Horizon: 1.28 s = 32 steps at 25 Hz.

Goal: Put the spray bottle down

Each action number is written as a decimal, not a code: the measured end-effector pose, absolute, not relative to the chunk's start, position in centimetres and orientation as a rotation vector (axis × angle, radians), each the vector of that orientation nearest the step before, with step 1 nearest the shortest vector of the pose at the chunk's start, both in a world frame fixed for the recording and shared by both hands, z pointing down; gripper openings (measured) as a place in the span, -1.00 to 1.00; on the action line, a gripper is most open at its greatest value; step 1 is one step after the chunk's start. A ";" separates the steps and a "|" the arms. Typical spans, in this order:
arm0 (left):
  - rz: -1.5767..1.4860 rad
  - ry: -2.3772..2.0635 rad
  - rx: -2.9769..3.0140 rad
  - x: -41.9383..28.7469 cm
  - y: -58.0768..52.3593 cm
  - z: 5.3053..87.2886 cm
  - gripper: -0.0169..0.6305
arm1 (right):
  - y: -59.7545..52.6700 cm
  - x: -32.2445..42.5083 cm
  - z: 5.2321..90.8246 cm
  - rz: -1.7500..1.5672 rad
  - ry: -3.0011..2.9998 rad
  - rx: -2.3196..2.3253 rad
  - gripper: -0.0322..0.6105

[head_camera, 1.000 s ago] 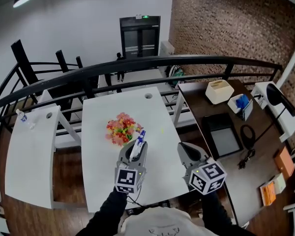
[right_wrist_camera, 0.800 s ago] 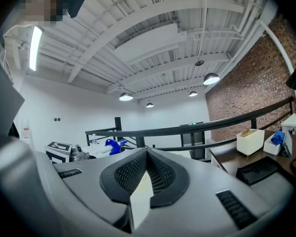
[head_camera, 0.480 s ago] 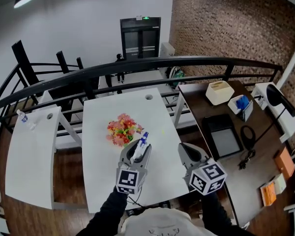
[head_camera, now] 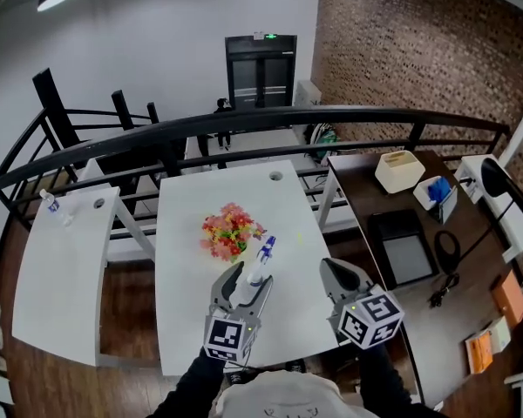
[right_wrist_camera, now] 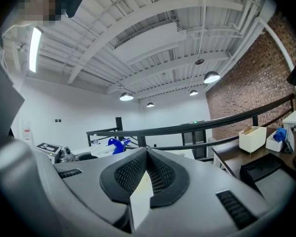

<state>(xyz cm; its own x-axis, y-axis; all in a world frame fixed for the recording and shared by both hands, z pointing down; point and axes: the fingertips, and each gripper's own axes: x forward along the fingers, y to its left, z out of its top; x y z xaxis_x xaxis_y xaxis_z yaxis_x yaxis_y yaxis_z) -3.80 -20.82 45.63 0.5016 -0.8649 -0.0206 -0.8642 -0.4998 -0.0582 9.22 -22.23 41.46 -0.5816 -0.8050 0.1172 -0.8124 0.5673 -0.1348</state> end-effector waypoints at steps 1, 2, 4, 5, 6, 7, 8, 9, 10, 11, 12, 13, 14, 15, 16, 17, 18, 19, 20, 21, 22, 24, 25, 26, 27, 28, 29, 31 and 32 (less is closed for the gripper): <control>-0.007 1.552 -2.672 -4.2 -20.0 45.7 -0.17 | -22.2 8.9 41.6 0.275 -2.747 1.411 -0.95; 0.006 1.578 -2.671 -4.8 -19.2 45.7 -0.17 | -22.2 8.6 41.6 0.279 -2.751 1.404 -0.95; 0.036 1.671 -2.647 -6.7 -17.9 45.8 -0.18 | -22.2 8.1 41.6 0.282 -2.761 1.391 -0.95; 0.048 1.734 -2.625 -7.9 -17.4 45.9 -0.24 | -22.2 7.8 41.6 0.283 -2.766 1.385 -0.95; 0.052 1.803 -2.601 -9.2 -17.0 45.9 -0.36 | -22.3 7.6 41.5 0.282 -2.772 1.381 -0.95; 0.049 1.872 -2.576 -10.5 -16.7 45.9 -0.52 | -22.3 7.4 41.5 0.280 -2.777 1.378 -0.95; 0.047 1.934 -2.554 -11.7 -16.4 45.9 -0.70 | -22.3 7.2 41.4 0.279 -2.781 1.374 -0.95; 0.051 1.985 -2.540 -12.7 -16.2 45.8 -0.83 | -22.3 7.0 41.3 0.277 -2.785 1.369 -0.95; 0.058 2.024 -2.536 -13.5 -16.1 45.8 -0.95 | -22.3 6.8 41.2 0.274 -2.790 1.363 -0.95; 0.060 2.051 -2.538 -14.0 -16.0 45.7 -0.96 | -22.3 6.6 41.1 0.271 -2.795 1.356 -0.95; 0.051 2.067 -2.541 -14.2 -16.0 45.6 -0.96 | -22.4 6.4 40.9 0.266 -2.800 1.350 -0.95; 0.027 2.074 -2.539 -14.3 -16.1 45.6 -0.96 | -22.4 6.2 40.7 0.261 -2.807 1.344 -0.95; -0.008 2.075 -2.532 -14.3 -16.2 45.6 -0.96 | -22.5 6.0 40.5 0.255 -2.813 1.338 -0.95; -0.044 2.077 -2.519 -14.2 -16.3 45.6 -0.96 | -22.5 5.8 40.3 0.249 -2.821 1.332 -0.95; -0.070 2.079 -2.504 -14.1 -16.3 45.5 -0.96 | -22.5 5.6 40.0 0.244 -2.828 1.327 -0.95; -0.083 2.080 -2.490 -14.1 -16.3 45.3 -0.96 | -22.5 5.5 39.8 0.239 -2.834 1.324 -0.95; -0.088 2.078 -2.477 -14.0 -16.3 45.0 -0.96 | -22.5 5.4 39.6 0.234 -2.840 1.322 -0.95; -0.092 2.074 -2.469 -14.0 -16.2 44.7 -0.96 | -22.4 5.3 39.3 0.231 -2.846 1.322 -0.95; -0.095 2.071 -2.468 -14.0 -16.1 44.4 -0.96 | -22.4 5.3 39.1 0.227 -2.851 1.323 -0.96; -0.094 2.072 -2.481 -14.1 -16.0 44.2 -0.96 | -22.4 5.2 38.9 0.222 -2.854 1.323 -0.96; -0.086 2.079 -2.506 -14.2 -16.0 44.1 -0.97 | -22.4 5.2 38.8 0.216 -2.856 1.322 -0.96; -0.055 2.106 -2.558 -14.5 -16.1 43.8 -0.97 | -22.4 5.2 38.7 0.205 -2.859 1.314 -0.96; -0.047 2.114 -2.570 -14.7 -16.2 43.6 -0.97 | -22.4 5.2 38.6 0.202 -2.860 1.311 -0.96; -0.052 2.112 -2.574 -14.8 -16.3 43.5 -0.97 | -22.4 5.2 38.5 0.199 -2.862 1.307 -0.96; -0.066 2.104 -2.576 -14.7 -16.3 43.4 -0.97 | -22.4 5.1 38.5 0.195 -2.863 1.304 -0.96; -0.078 2.095 -2.581 -14.6 -16.4 43.5 -0.97 | -22.4 5.1 38.4 0.192 -2.865 1.301 -0.96; -0.086 2.087 -2.588 -14.4 -16.4 43.5 -0.97 | -22.4 5.1 38.4 0.188 -2.867 1.298 -0.96; -0.089 2.073 -2.610 -13.9 -16.4 43.6 -0.97 | -22.4 5.0 38.2 0.182 -2.871 1.292 -0.96; -0.089 2.067 -2.622 -13.7 -16.5 43.7 -0.97 | -22.4 5.0 38.2 0.181 -2.871 1.288 -0.96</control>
